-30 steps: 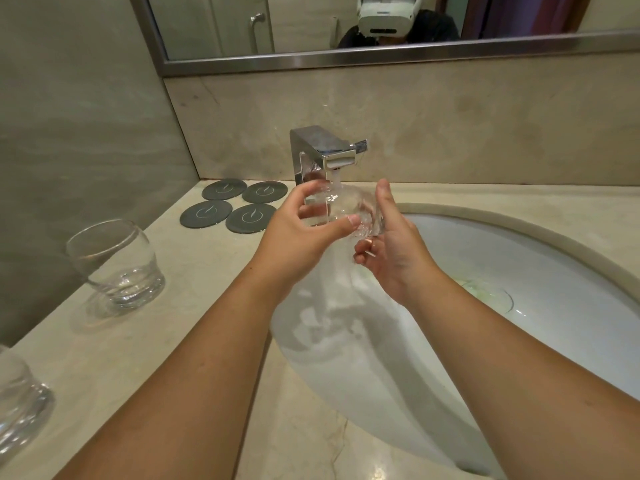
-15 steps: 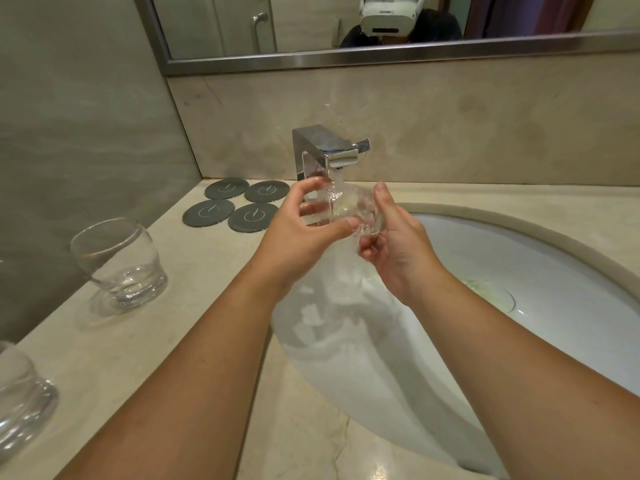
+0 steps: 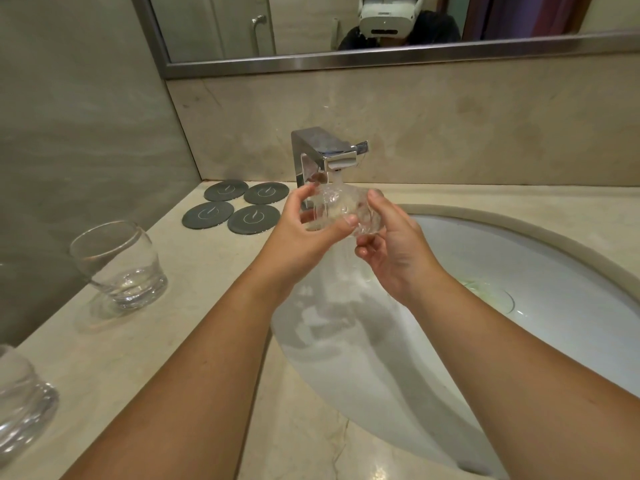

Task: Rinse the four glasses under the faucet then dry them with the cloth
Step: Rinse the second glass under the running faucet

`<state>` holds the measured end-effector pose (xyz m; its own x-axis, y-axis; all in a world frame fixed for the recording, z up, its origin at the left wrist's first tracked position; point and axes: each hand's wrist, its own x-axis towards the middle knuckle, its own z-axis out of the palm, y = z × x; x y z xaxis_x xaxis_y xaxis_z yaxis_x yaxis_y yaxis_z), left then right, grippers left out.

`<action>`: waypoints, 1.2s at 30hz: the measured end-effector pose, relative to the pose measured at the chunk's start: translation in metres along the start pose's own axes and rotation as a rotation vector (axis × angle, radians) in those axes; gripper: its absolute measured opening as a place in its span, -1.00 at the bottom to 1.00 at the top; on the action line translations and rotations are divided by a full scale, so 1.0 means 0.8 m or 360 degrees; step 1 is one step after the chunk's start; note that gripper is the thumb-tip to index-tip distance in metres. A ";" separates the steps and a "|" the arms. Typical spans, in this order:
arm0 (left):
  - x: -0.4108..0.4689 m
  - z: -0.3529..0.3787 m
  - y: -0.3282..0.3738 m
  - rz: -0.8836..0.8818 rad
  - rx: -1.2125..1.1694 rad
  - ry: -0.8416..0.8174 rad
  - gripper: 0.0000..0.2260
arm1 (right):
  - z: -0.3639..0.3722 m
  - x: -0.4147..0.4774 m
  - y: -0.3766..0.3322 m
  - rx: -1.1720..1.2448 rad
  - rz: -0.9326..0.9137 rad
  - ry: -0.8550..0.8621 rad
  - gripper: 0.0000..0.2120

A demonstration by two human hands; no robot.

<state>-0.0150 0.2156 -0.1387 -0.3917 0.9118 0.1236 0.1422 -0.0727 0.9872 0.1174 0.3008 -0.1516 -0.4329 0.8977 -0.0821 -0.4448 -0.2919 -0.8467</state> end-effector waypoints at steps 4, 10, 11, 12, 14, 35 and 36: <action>-0.002 -0.002 0.001 0.0103 0.0123 -0.0003 -0.30 | -0.002 0.001 0.001 -0.0062 0.0042 0.0021 -0.52; -0.001 0.002 0.005 0.0017 -0.0058 0.0108 -0.48 | -0.001 0.001 0.001 -0.0219 0.0133 -0.0094 -0.44; -0.002 0.003 0.007 -0.0002 -0.0098 0.0114 -0.54 | -0.002 0.001 0.001 -0.0222 0.0122 -0.0121 -0.46; -0.001 0.003 0.006 -0.0025 -0.0136 0.0114 -0.59 | -0.002 0.002 0.001 -0.0206 0.0097 -0.0143 -0.49; -0.001 0.004 0.006 -0.0086 -0.0199 0.0090 -0.63 | -0.001 0.001 0.001 -0.0152 0.0038 -0.0131 -0.50; -0.003 0.003 0.005 -0.0017 -0.0016 0.0051 -0.16 | -0.003 0.003 0.002 -0.0072 -0.0063 -0.0054 -0.55; -0.005 0.002 0.005 0.0028 0.0060 0.0010 -0.14 | -0.002 0.002 0.001 -0.0053 -0.0065 -0.0032 -0.55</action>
<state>-0.0117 0.2126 -0.1352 -0.3943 0.9080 0.1417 0.1832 -0.0735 0.9803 0.1177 0.3028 -0.1536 -0.4305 0.9018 -0.0368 -0.4361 -0.2435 -0.8663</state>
